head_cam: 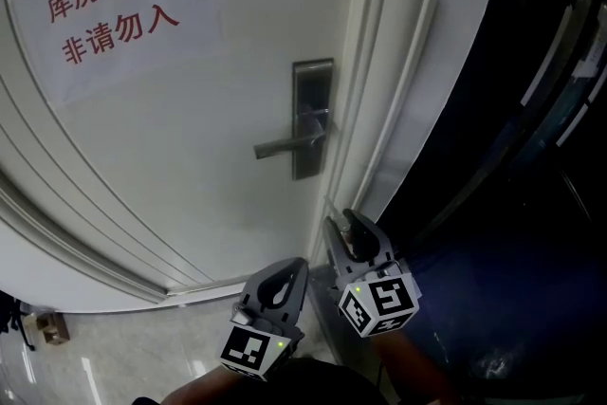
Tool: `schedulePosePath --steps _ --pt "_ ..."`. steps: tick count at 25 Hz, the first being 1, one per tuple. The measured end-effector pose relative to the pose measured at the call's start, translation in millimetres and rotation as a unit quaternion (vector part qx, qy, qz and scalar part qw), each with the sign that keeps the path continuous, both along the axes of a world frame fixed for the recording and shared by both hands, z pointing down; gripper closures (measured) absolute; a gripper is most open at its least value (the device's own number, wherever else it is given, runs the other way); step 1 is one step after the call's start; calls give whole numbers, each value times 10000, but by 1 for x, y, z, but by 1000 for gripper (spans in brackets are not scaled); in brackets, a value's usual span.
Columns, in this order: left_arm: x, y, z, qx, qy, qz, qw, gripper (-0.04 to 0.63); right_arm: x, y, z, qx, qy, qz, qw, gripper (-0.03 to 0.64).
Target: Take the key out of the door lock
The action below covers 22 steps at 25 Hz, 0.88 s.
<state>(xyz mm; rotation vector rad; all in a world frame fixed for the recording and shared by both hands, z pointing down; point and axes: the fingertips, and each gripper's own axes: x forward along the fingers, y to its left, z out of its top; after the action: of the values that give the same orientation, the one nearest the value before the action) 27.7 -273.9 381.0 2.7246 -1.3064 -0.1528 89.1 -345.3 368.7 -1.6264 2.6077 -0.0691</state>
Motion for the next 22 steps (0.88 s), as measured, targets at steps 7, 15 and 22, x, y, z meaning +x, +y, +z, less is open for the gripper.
schedulePosePath --steps 7,15,22 --pt "3 13 -3 52 -14 -45 10000 589 1 19 1 -20 3 -53 10000 479" --pt "1 17 -5 63 -10 -95 9999 589 0 21 -3 11 -36 -87 10000 479" --pt "0 14 -5 59 -35 -80 9999 589 -2 16 1 -24 -18 -68 10000 480"
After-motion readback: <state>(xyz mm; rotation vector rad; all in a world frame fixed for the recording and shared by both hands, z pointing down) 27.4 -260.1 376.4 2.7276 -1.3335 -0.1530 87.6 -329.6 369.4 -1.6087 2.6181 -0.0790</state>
